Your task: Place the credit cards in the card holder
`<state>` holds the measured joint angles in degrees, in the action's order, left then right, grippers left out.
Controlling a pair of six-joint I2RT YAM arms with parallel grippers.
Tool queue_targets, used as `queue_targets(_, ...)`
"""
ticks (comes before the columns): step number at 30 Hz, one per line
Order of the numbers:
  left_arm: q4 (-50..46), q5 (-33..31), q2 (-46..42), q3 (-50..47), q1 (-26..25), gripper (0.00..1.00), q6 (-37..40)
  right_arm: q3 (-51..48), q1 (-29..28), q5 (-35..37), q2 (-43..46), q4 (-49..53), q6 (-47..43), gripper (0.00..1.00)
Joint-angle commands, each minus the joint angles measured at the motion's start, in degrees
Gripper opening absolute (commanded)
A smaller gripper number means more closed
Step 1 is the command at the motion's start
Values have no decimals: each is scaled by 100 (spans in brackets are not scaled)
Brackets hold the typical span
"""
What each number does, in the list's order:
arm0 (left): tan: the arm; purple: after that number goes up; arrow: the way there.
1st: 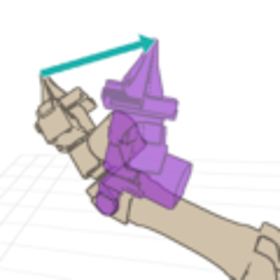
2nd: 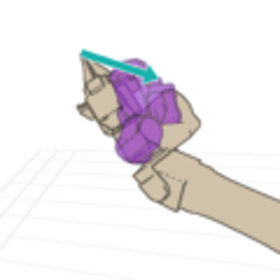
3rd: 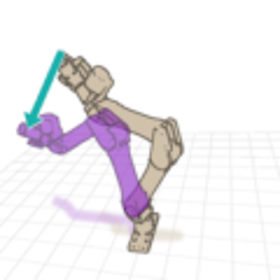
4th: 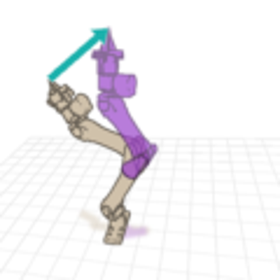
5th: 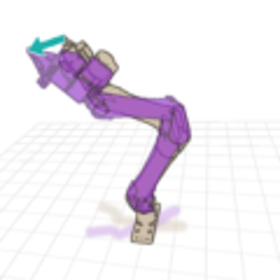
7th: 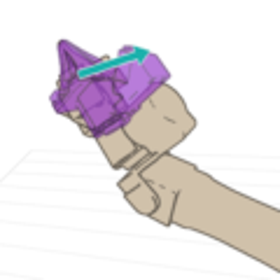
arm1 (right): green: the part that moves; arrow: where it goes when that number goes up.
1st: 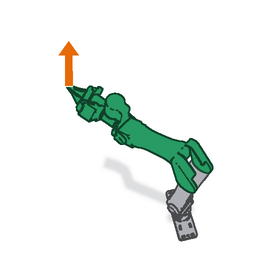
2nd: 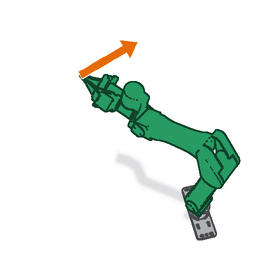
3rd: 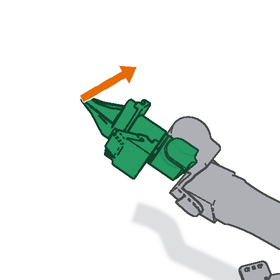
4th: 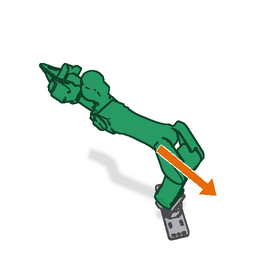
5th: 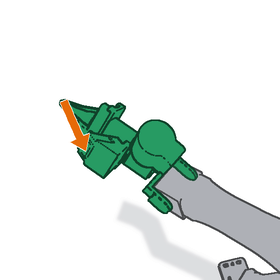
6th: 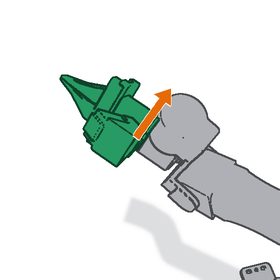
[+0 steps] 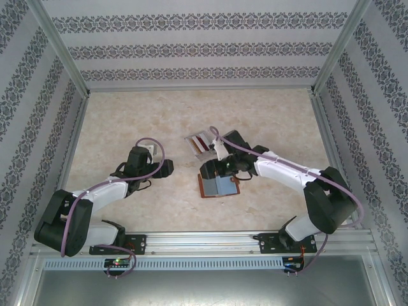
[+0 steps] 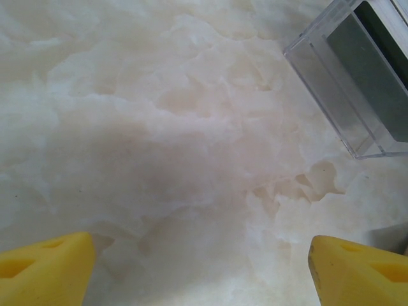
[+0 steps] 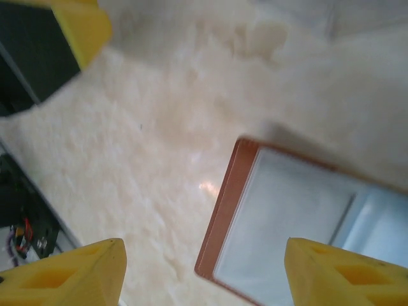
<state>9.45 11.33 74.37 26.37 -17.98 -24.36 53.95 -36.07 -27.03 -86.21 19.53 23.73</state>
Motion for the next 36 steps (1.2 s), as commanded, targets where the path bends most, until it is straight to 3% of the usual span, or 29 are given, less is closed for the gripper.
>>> queue_targets(1, 64, 23, 51, 19, 19, 87, 89, 507, 79, 680, -120, 339, -395, 67)
queue_targets(9, 72, -39, 26, 15, 21, 88, 124, 1891, 249, 2597, -1064, 465, -585, 72)
queue_targets(11, 74, -24, 19, 9, 21, 88, 123, 2306, 268, 3286, -1349, 675, -702, 78)
queue_targets(14, 74, -50, -48, -15, 15, 88, 140, 2645, 297, 3707, -1615, 704, -947, 98)
queue_targets(18, -13, -212, -209, -45, 21, 88, 194, 2867, 353, 4017, -1794, 619, -971, 98)
queue_targets(21, 19, -262, -249, -93, 15, 88, 196, 2886, 511, 3826, -1845, 577, -1016, 98)
queue_targets(25, 21, -141, -151, -34, 19, 89, 175, 2947, 1003, 2644, -1953, 582, -929, 98)
queue_targets(28, 77, -89, -171, -67, 15, 89, 137, 3136, 1218, 2259, -2187, 609, -1023, 96)
queue_targets(36, 49, -234, -160, -71, 18, 89, 142, 4198, 1178, 1406, -3025, 1338, -1644, 88)
